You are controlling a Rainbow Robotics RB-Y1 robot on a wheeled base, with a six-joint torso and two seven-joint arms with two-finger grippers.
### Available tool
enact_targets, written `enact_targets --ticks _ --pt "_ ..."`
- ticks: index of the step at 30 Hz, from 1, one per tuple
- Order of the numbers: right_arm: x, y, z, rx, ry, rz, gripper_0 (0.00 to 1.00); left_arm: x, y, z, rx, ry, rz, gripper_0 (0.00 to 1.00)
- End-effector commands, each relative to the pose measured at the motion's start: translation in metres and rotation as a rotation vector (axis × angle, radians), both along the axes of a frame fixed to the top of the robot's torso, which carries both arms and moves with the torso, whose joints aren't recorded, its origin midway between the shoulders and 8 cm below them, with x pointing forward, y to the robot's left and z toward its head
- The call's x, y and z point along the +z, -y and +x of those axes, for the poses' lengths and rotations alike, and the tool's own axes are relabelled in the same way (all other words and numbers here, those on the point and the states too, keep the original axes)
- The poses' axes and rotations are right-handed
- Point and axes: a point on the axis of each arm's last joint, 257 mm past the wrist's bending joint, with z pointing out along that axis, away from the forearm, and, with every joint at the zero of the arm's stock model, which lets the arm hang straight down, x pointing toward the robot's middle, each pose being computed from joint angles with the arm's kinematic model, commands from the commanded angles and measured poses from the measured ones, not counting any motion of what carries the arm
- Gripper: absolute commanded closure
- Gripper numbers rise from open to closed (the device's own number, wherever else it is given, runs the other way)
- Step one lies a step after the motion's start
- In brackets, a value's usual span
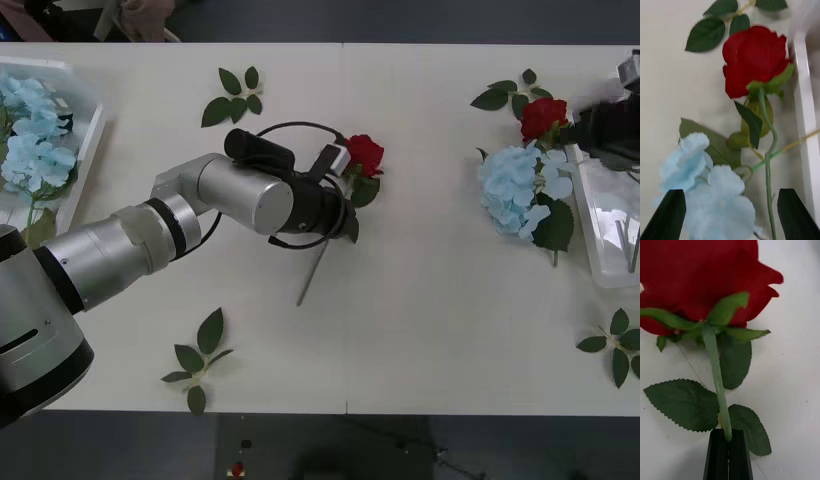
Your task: Put the red flowers into the right box and the blue flowers into the left box
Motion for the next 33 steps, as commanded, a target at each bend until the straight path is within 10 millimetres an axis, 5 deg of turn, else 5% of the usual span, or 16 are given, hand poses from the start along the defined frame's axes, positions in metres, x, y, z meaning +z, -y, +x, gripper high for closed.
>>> enact_targets --ticks 1,4,8,12,17,21,23,33 --pt "0.023 0.009 0.026 -0.076 0.031 -0.005 0.29 0.034 0.001 0.021 -0.013 0.090 -0.016 1.00" --pt "0.019 0.010 0.037 -0.091 0.030 -0.045 0.29 0.041 -0.005 0.029 0.003 0.111 -0.031 1.00" --pt "0.013 0.014 0.047 -0.107 0.029 -0.112 0.29 0.076 -0.003 0.041 0.008 0.192 -0.106 1.00" --pt "0.003 0.018 0.054 -0.113 0.036 -0.170 0.29 0.147 -0.001 0.038 -0.027 0.270 -0.210 1.00" --pt "-0.011 0.008 0.067 -0.100 0.072 -0.236 0.30 0.250 -0.001 0.007 -0.061 0.296 -0.463 1.00" --pt "-0.021 0.006 0.074 -0.104 0.086 -0.275 0.32 0.303 -0.009 -0.018 -0.087 0.312 -0.594 1.00" --pt "-0.025 0.005 0.076 -0.106 0.092 -0.294 0.32 0.313 -0.017 -0.029 -0.101 0.329 -0.608 1.00" --pt "-0.041 0.005 0.085 -0.116 0.131 -0.347 0.40 0.306 -0.056 -0.087 -0.196 0.399 -0.460 1.00"
